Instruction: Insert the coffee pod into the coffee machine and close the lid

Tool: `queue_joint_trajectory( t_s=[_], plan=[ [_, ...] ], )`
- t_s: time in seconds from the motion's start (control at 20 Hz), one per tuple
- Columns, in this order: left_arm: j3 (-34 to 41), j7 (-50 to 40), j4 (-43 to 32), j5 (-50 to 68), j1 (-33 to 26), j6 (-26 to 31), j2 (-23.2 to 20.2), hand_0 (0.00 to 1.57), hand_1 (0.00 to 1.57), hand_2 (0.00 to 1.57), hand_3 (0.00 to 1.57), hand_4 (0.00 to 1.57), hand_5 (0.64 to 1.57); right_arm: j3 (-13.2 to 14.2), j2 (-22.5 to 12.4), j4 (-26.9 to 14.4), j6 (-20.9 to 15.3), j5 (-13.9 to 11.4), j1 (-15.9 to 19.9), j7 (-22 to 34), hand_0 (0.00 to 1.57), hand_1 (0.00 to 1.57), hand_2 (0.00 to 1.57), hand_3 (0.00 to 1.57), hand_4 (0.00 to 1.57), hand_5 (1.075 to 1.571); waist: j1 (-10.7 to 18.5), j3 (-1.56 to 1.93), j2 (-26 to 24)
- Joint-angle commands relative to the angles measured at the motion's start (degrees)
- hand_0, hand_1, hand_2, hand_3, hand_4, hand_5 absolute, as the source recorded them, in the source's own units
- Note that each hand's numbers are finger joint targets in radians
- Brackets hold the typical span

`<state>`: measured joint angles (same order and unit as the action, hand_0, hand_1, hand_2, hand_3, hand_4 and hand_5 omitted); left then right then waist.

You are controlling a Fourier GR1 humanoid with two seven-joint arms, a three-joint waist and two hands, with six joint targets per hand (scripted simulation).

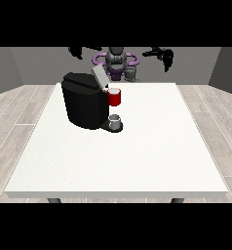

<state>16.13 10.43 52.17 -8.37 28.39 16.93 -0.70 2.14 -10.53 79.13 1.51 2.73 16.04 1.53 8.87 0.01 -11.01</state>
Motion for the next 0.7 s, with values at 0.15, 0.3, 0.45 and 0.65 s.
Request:
queue_joint_trajectory(
  t_s=[0.15,0.3,0.45,0.65],
  plan=[
    [-4.20,-1.52,11.10,3.50,-5.23,0.73,0.67,0.00,0.00,0.00,0.00,0.00,1.571,2.49,0.18,-6.57,0.22,0.12,4.81,-2.50,0.00,0.00,0.00,0.00,0.00,1.571,2.63,0.01,4.77],
    [-3.97,-2.78,14.64,4.78,-7.41,0.99,0.44,0.00,0.00,0.00,0.00,0.00,1.571,4.98,-0.58,-9.94,0.98,1.75,5.76,-3.74,0.00,0.00,0.00,0.00,0.00,1.571,3.16,0.01,6.57],
    [-7.33,-1.50,17.11,6.46,-10.45,-4.78,0.65,0.00,0.00,0.00,0.00,0.00,1.571,5.03,-1.21,-11.25,2.38,2.02,9.78,-3.39,0.00,0.00,0.00,0.00,0.00,1.571,0.80,0.00,8.18],
    [-5.69,-4.42,21.63,7.83,-12.62,-0.54,-0.99,0.00,0.00,0.00,0.00,0.00,1.571,3.74,0.82,-12.16,0.68,0.62,12.99,-2.24,0.00,0.00,0.00,0.00,0.00,1.571,-0.56,-0.01,9.49]
  ],
)
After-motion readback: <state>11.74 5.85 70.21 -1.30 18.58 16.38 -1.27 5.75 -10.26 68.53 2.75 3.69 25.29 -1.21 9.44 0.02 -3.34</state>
